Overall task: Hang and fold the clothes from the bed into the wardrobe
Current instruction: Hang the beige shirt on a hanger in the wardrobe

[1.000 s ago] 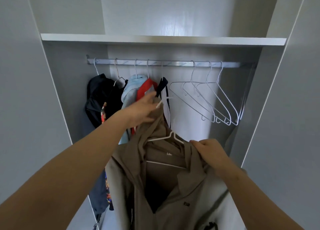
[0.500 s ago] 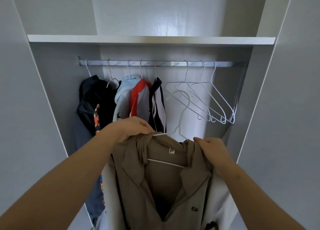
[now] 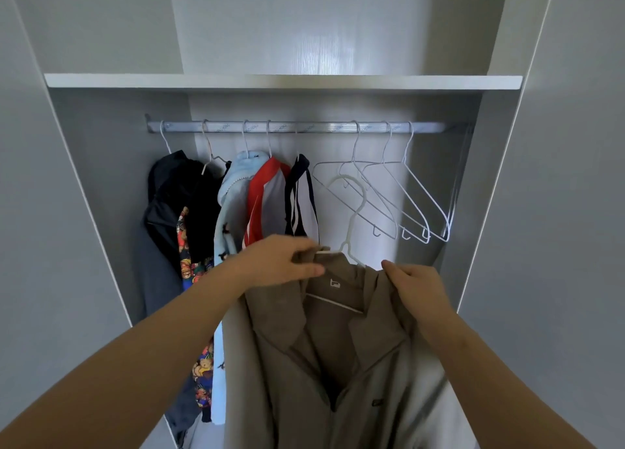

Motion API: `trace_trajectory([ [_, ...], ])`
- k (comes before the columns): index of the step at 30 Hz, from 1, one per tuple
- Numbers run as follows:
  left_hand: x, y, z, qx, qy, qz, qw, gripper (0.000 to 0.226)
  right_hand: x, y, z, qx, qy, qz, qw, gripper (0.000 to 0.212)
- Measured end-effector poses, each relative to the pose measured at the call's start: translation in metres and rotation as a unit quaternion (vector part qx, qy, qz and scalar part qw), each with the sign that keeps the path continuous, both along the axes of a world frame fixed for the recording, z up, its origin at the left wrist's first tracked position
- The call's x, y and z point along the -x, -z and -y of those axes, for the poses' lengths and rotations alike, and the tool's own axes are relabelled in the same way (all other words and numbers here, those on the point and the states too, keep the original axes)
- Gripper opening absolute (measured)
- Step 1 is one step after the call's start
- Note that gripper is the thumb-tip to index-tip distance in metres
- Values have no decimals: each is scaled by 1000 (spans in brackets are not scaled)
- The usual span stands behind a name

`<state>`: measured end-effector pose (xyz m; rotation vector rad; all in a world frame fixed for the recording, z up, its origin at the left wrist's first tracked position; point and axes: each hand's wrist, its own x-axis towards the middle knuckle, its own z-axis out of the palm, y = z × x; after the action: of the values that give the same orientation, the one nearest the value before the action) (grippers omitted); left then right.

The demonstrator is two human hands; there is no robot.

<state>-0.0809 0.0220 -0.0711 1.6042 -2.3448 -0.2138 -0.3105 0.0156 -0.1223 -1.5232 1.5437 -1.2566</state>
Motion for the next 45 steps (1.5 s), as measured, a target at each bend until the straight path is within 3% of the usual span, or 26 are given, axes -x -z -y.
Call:
trace_trajectory([
  [3, 4, 14, 3, 37, 1, -54, 998, 28, 0, -6, -4, 66, 18, -4, 998, 49],
  [6, 11, 15, 1, 118, -36, -131, 984, 35, -3, -14, -11, 130, 12, -10, 991, 24],
  [9, 20, 9, 3, 138, -63, -171, 974, 35, -2, -10, -15, 157, 84, -197, 964, 29],
  [11, 24, 6, 2, 140, -69, -188, 970, 29, -1, -10, -14, 191, 99, -242, 946, 19],
  [12, 26, 5, 1, 146, -69, -187, 969, 26, -1, -11, -12, 191, 80, -211, 955, 17],
  [14, 25, 5, -2, 167, -60, -162, 971, 25, -1, -18, -10, 137, 4, -15, 990, 28],
  [16, 23, 5, -4, 180, -46, -117, 976, 21, 0, -30, -12, 76, -68, 225, 969, 31],
  [18, 18, 7, -4, 178, -45, -104, 977, 20, 2, -37, -16, 48, -85, 333, 938, 38],
  [19, 15, 8, -5, 181, -46, -120, 975, 19, 4, -37, -16, 51, -63, 310, 947, 41],
  [20, 12, 9, -5, 186, -48, -144, 971, 17, 5, -37, -15, 59, -33, 227, 972, 40],
  [22, 9, 11, -5, 193, -50, -186, 962, 14, 7, -34, -14, 80, 10, -21, 997, 32],
  [24, 10, 14, -6, 185, -48, -214, 958, 11, 5, -33, -14, 87, 24, -199, 976, 19],
  [26, 12, 15, -8, 179, -45, -238, 953, 7, 2, -35, -12, 73, -51, -287, 954, 23],
  [28, 13, 10, -9, 132, -28, -268, 954, 6, -2, -38, -13, 62, -129, -330, 933, 24],
  [32, 10, -5, -14, -57, 3, -324, 944, 17, 1, -30, -13, 67, -153, -306, 937, 45],
  [33, 11, -7, -13, -61, -7, -363, 930, 17, 1, -27, -14, 71, -152, -298, 940, 47],
  [36, 12, -7, -7, 9, -47, -541, 840, 19, -3, -25, -16, 80, -160, -280, 943, 49],
  [37, 15, -7, -6, 35, -50, -530, 846, 19, -4, -25, -14, 80, -160, -274, 945, 50],
  [38, 17, -6, -5, 55, -47, -468, 881, 16, -5, -25, -14, 77, -158, -268, 947, 49],
  [40, 22, -3, -3, 61, -37, -261, 963, 7, -2, -23, -12, 59, -143, -252, 955, 44],
  [41, 24, -1, -2, 48, -35, -183, 981, 15, 0, -21, -11, 48, -135, -242, 960, 41],
  [42, 24, 3, -1, 15, -41, -143, 989, 24, 3, -19, -10, 35, -126, -229, 965, 40],
  [45, 30, 13, 1, -87, -42, -164, 982, 30, 12, -13, -9, -16, -98, -156, 983, 37],
])
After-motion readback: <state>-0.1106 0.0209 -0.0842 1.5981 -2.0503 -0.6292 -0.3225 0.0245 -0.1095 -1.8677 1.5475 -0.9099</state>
